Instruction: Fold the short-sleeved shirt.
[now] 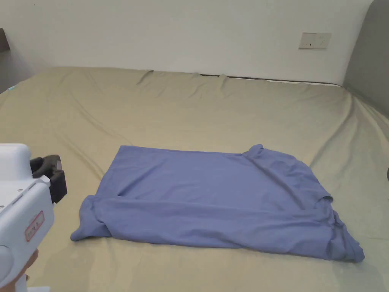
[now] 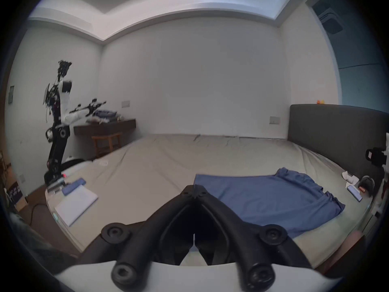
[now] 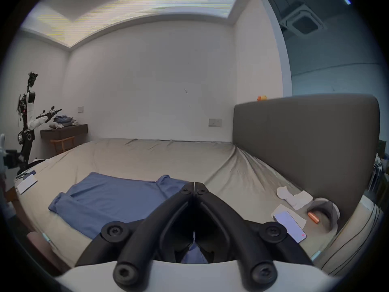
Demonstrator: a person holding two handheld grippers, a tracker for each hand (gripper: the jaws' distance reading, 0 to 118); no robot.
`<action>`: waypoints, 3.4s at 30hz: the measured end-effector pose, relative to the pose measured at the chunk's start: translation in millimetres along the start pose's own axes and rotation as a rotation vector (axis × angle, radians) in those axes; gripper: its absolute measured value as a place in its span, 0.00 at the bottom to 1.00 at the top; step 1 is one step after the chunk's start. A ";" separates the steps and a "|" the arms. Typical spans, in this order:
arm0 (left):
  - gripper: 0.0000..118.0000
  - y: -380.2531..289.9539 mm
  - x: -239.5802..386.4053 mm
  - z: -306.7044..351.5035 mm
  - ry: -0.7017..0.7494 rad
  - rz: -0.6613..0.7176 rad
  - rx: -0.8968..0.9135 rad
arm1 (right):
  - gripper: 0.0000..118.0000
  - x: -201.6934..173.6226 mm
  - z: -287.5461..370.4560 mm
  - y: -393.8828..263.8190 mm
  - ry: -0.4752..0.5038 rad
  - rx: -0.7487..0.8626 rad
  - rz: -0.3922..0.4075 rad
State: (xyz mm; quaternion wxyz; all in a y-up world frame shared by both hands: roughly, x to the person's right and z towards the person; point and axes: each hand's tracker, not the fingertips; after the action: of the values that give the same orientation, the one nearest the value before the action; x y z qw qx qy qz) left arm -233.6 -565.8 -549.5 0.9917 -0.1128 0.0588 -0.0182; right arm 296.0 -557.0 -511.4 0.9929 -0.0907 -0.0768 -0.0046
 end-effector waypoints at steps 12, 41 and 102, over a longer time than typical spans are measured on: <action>0.00 -34.0 -18.5 -97.1 -0.122 0.059 -0.382 | 0.01 -15.8 -24.5 -20.4 0.028 -0.091 0.068; 0.04 -53.5 4.3 -134.7 -0.236 -0.088 -0.519 | 0.92 40.1 -143.9 -85.1 0.058 -0.688 -0.150; 0.00 41.8 -9.7 -67.3 -0.065 -0.103 -0.017 | 0.02 -33.3 -51.3 30.5 -0.061 -0.053 0.130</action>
State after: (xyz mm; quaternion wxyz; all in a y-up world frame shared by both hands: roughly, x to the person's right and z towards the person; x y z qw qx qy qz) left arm -250.4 -539.5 -623.0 0.9899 -0.1245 0.0210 -0.0651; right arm 271.6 -536.4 -571.8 0.9856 -0.1220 -0.1006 0.0607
